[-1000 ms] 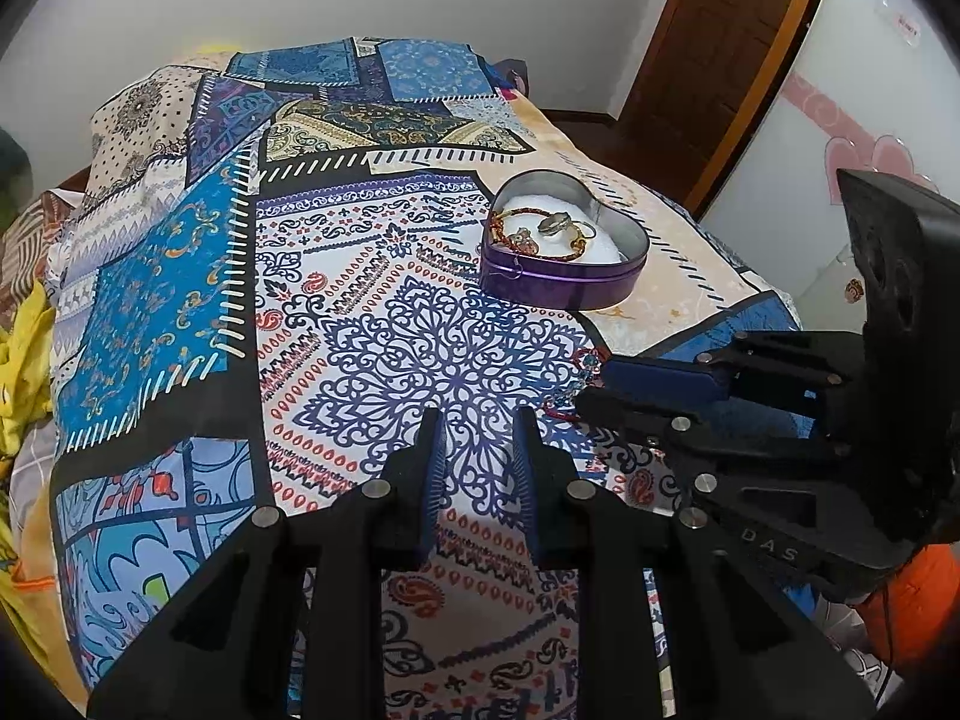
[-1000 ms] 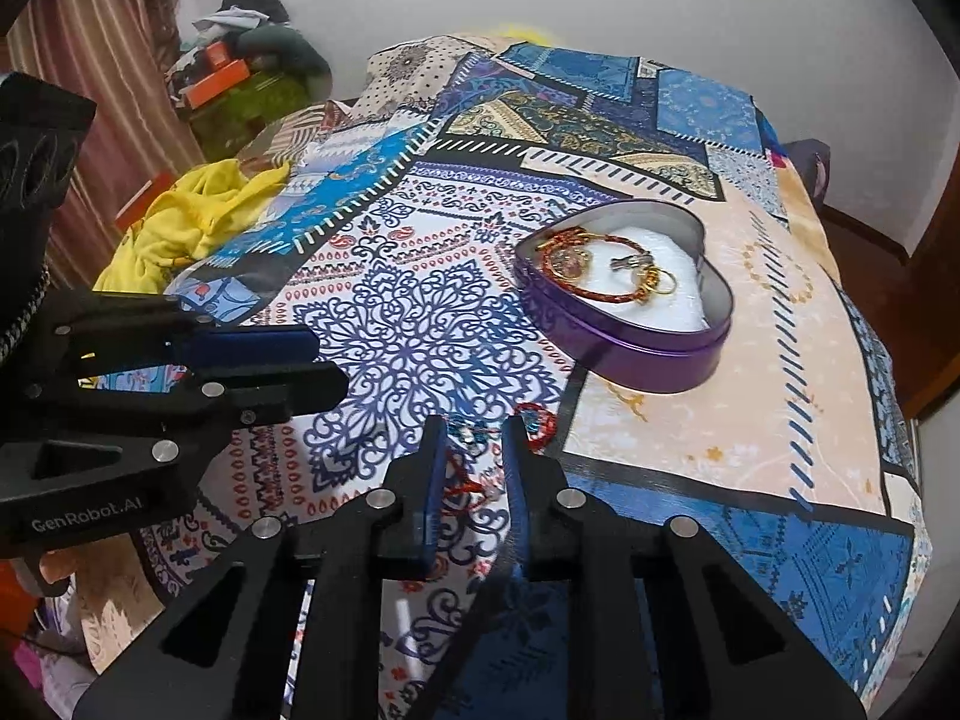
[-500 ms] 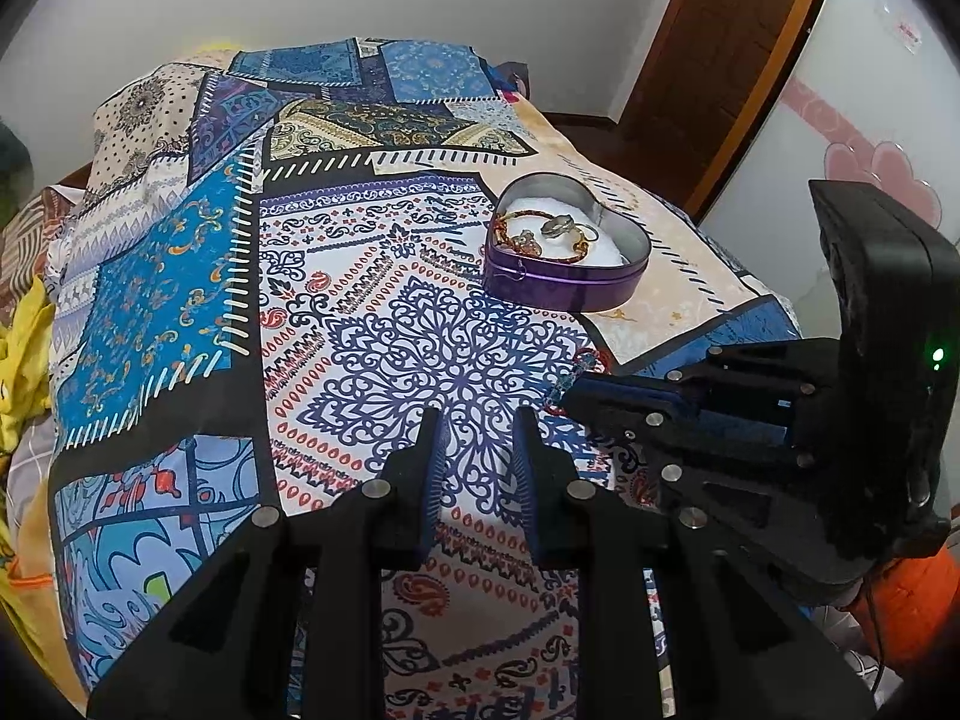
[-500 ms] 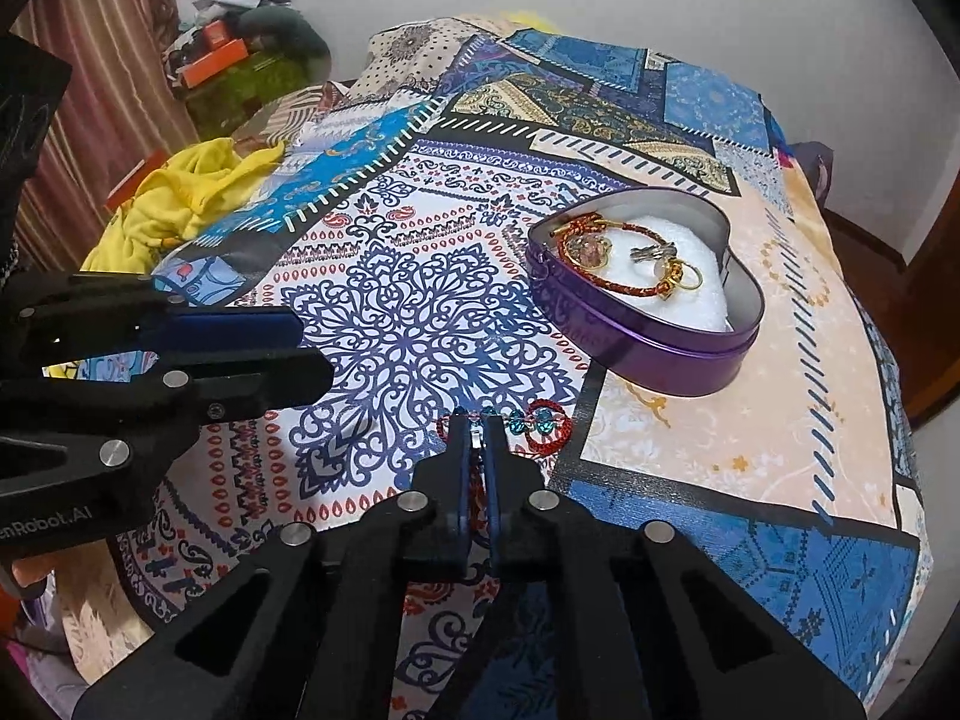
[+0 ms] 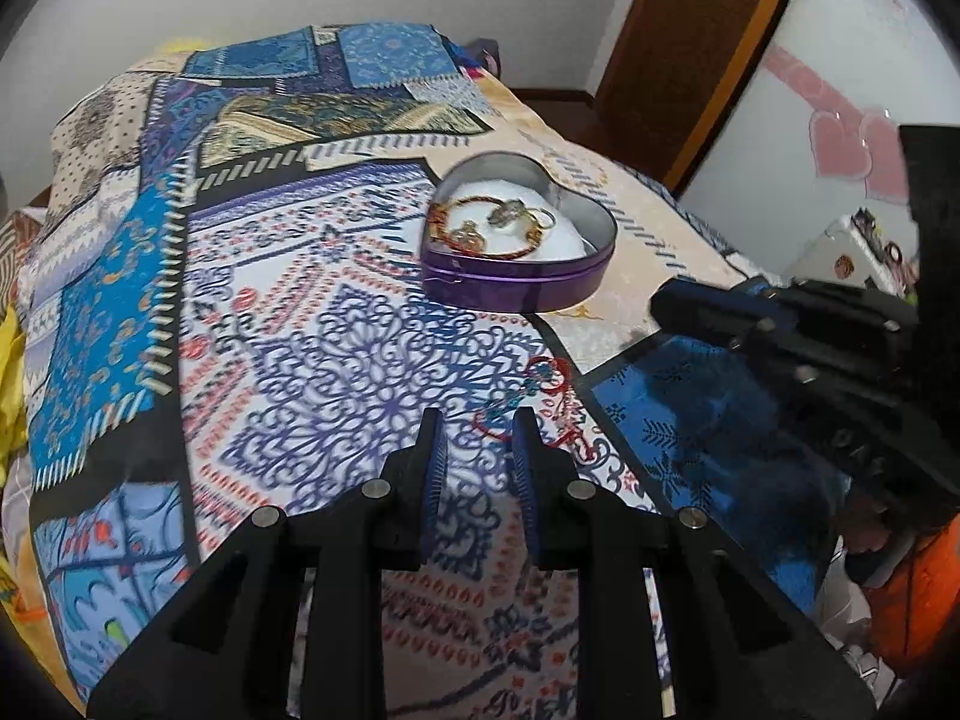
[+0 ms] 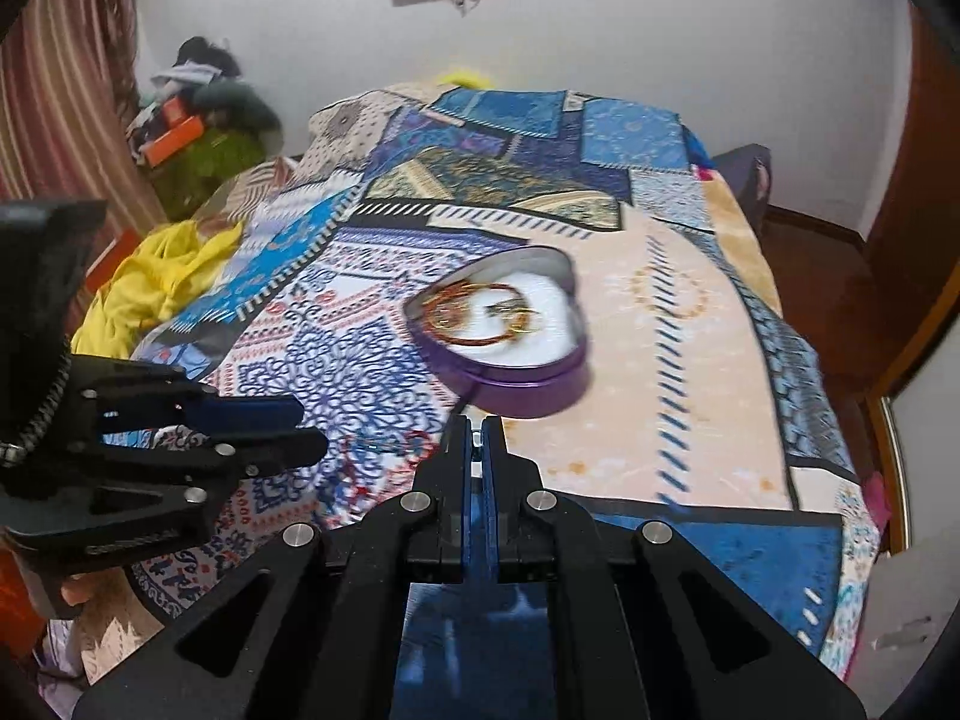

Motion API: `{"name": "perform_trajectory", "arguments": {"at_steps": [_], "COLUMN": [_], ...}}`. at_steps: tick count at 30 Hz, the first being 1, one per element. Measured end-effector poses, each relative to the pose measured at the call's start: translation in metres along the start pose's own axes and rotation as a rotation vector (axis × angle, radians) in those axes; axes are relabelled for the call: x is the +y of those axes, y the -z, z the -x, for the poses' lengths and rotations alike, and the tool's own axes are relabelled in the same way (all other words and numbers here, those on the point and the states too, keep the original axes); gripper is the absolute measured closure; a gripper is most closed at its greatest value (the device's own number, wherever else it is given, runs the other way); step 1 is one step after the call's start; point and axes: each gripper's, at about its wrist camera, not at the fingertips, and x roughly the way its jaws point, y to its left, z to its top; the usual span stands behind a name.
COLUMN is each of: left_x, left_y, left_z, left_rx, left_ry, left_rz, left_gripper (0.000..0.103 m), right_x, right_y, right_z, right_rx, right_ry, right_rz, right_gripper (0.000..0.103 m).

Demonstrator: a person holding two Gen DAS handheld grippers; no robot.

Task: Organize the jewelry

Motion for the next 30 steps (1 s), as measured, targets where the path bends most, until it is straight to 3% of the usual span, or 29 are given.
{"name": "perform_trajectory", "arguments": {"at_steps": [7, 12, 16, 19, 30], "left_x": [-0.013, -0.017, -0.018, -0.015, -0.004], "left_y": [-0.008, -0.009, -0.010, -0.010, -0.019], "left_z": [-0.025, -0.028, -0.029, -0.028, 0.023], "left_rx": [0.057, 0.045, 0.042, 0.034, -0.106], "left_ry": [-0.009, 0.002, 0.017, 0.020, -0.016], "left_rz": [-0.064, -0.088, -0.092, -0.068, -0.028], "left_gripper": [0.081, 0.081, 0.098, 0.098, 0.098], "right_x": [-0.010, -0.013, -0.014, -0.013, -0.010], "right_y": [0.005, 0.006, 0.004, 0.003, -0.008], "right_z": [-0.001, 0.000, 0.003, 0.004, 0.012], "right_rx": [0.005, 0.000, -0.010, -0.015, -0.057], "right_ry": [0.001, -0.009, -0.016, -0.017, -0.019], "right_rz": [-0.019, -0.030, -0.034, -0.033, -0.030], "right_gripper": [0.100, 0.100, 0.100, 0.100, 0.100]}}
